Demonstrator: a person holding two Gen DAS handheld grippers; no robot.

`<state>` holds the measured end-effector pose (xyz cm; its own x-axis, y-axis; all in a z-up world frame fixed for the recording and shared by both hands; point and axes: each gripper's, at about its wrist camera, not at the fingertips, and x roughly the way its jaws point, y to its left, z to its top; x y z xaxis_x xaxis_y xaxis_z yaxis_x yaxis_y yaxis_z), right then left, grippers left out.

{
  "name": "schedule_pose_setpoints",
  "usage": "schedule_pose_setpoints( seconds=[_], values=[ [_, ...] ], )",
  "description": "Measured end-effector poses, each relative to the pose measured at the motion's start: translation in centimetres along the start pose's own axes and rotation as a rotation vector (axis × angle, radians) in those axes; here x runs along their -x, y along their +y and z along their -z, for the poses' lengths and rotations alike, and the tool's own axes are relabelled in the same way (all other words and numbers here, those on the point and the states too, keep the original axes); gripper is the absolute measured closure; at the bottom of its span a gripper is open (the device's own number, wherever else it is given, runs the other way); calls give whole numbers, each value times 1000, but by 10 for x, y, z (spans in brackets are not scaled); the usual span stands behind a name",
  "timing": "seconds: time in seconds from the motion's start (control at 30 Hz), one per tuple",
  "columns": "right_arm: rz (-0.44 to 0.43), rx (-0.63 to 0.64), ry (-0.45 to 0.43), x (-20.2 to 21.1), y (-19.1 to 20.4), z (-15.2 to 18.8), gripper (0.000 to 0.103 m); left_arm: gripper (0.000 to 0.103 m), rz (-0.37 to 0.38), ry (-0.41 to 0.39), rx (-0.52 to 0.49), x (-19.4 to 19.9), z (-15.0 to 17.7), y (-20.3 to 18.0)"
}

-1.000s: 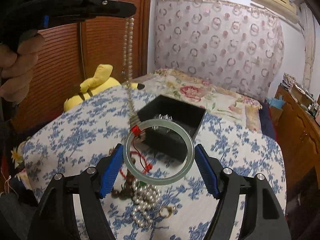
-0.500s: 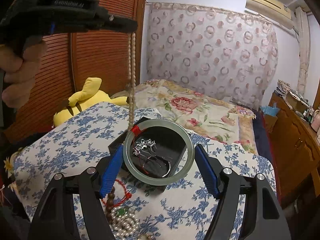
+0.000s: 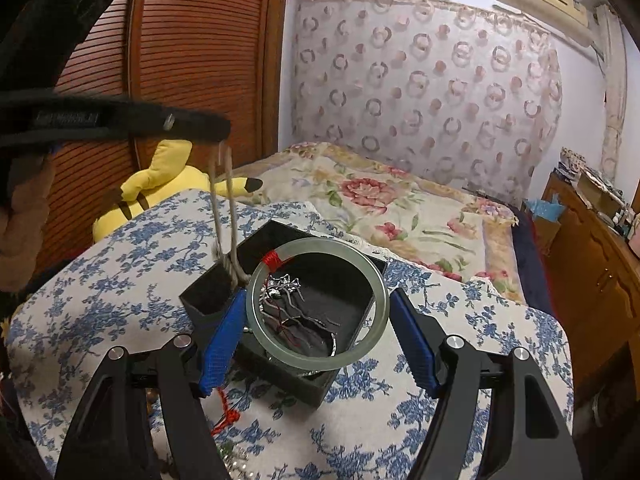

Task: Organize jewelry
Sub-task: 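Lower the pearls and jade bangle into the black box, opening both tools, then withdraw both tools from the box back to the jewelry pile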

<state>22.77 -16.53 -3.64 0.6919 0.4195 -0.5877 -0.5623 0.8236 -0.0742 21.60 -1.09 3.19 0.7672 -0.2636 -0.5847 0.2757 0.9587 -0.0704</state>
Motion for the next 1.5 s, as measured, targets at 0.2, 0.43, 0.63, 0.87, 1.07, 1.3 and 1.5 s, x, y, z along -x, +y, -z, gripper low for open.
schedule_pose_setpoints(
  seconds=[0.2,0.43,0.63,0.87,1.07,1.3,1.5],
  values=[
    [1,16,31,-25,3,-5,29,38,-36,18,16,-7,21,11],
    [-2,25,71,-49,3,-8,29,10,-71,29,24,-4,47,23],
    [-8,10,99,-65,4,-7,28,9,-92,55,16,-2,67,30],
    [-6,4,100,-69,3,-9,27,9,-91,98,3,-9,85,36],
    [-16,-23,83,-52,-2,-4,24,9,-88,123,12,-14,97,42],
    [-24,-83,55,-5,-5,17,24,9,-88,147,3,-13,113,40],
    [-34,-106,55,28,-1,47,24,9,-73,166,5,-10,131,35]
  ],
)
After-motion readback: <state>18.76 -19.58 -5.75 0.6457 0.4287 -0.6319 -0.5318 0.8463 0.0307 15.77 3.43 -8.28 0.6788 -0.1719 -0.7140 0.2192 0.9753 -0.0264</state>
